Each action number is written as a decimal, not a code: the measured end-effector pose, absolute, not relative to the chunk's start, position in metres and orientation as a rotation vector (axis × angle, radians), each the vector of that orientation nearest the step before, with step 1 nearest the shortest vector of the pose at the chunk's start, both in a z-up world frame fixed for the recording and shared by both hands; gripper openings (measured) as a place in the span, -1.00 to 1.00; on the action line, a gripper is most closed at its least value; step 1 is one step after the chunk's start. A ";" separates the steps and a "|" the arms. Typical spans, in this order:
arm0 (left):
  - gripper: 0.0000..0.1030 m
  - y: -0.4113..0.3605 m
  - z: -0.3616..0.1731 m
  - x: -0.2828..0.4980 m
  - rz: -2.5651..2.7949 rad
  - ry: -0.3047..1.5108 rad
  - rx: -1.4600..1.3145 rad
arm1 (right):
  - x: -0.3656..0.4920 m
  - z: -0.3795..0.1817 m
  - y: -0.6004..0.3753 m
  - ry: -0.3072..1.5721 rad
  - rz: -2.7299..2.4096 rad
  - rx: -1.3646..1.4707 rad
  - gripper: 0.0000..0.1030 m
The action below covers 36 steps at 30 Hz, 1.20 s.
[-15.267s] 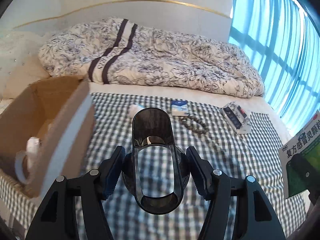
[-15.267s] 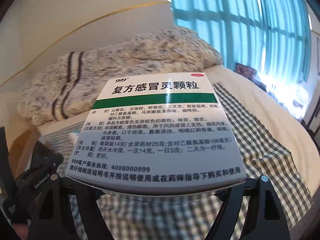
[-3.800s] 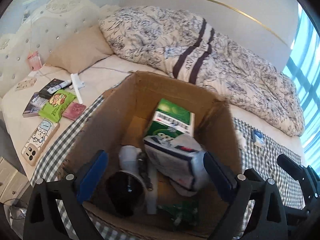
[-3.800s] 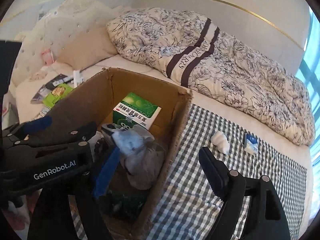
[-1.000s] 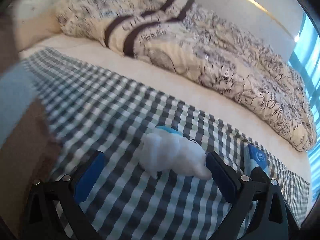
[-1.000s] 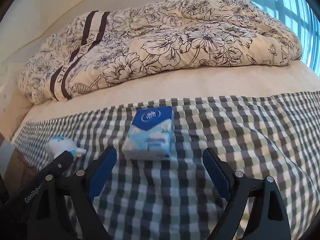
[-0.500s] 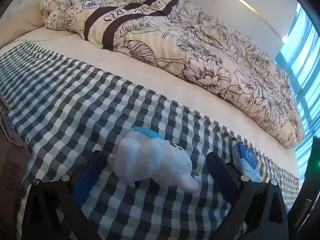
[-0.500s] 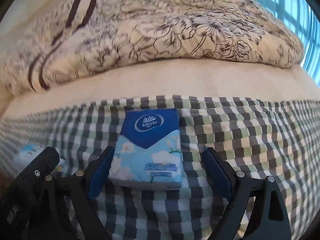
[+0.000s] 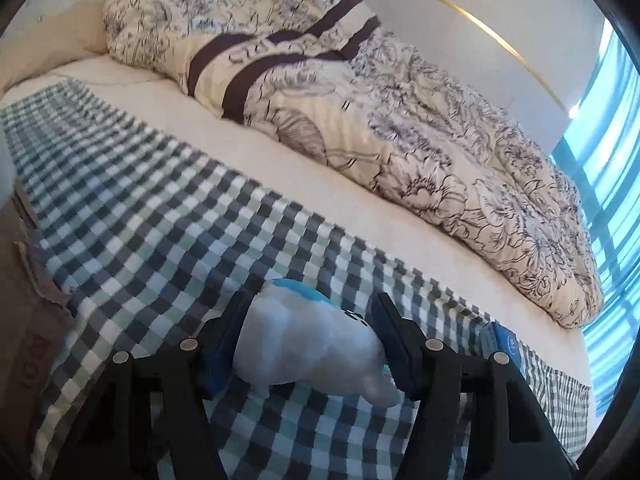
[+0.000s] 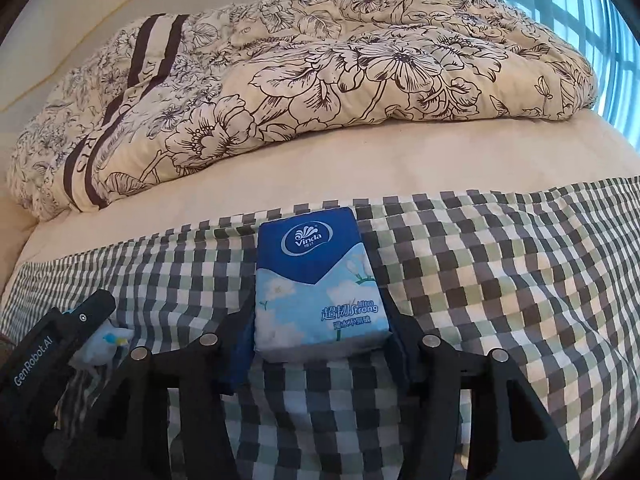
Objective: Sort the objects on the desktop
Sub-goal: 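Grasp the blue Vinda tissue pack with the right tool while the left tool grasps the plush toy, then carry the blue tissue pack and plush toy with both tools over the cardboard box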
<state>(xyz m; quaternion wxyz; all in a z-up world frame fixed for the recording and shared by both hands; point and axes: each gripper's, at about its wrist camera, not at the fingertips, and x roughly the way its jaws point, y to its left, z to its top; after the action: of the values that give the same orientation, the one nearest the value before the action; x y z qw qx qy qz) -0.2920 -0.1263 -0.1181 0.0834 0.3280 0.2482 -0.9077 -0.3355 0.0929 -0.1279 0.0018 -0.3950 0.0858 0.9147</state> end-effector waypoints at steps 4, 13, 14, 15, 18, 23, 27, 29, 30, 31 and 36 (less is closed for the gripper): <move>0.24 -0.116 -0.109 -0.286 -2.764 0.652 0.935 | -0.331 -0.124 0.094 0.267 2.884 -1.224 0.04; 0.26 -0.115 -0.131 -0.303 -2.761 0.700 1.056 | -0.336 -0.136 0.083 0.155 2.857 -1.245 0.06; 0.26 -0.112 -0.131 -0.304 -2.753 0.680 1.066 | -0.337 -0.138 0.081 0.130 2.849 -1.246 0.07; 0.26 -0.111 -0.129 -0.306 -2.743 0.668 1.080 | -0.337 -0.138 0.079 0.109 2.842 -1.246 0.07; 0.26 -0.103 -0.122 -0.304 -2.703 0.575 1.105 | -0.339 -0.139 0.078 0.090 2.833 -1.254 0.07; 0.25 -0.076 -0.095 -0.257 -2.750 0.339 1.104 | -0.314 -0.122 0.097 0.244 2.844 -1.311 0.04; 0.25 -0.066 -0.070 -0.207 -2.790 0.376 1.113 | -0.251 -0.100 0.109 0.201 2.831 -1.349 0.04; 0.25 -0.066 -0.055 -0.176 -2.782 0.385 1.096 | -0.221 -0.089 0.113 0.158 2.838 -1.339 0.04; 0.25 -0.066 -0.048 -0.165 -2.780 0.375 1.094 | -0.207 -0.083 0.114 0.139 2.844 -1.339 0.04; 0.25 -0.066 -0.039 -0.150 -2.791 0.361 1.094 | -0.196 -0.078 0.115 0.132 2.849 -1.333 0.04; 0.25 -0.065 -0.005 -0.107 -2.798 0.259 1.089 | -0.145 -0.043 0.114 0.124 2.895 -1.270 0.04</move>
<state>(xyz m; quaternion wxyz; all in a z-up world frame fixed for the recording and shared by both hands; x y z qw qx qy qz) -0.1066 -0.0649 -0.0046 0.0641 0.3605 0.0857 -0.9266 -0.1449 0.1141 -0.0428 -0.0111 -0.4014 0.0391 0.9150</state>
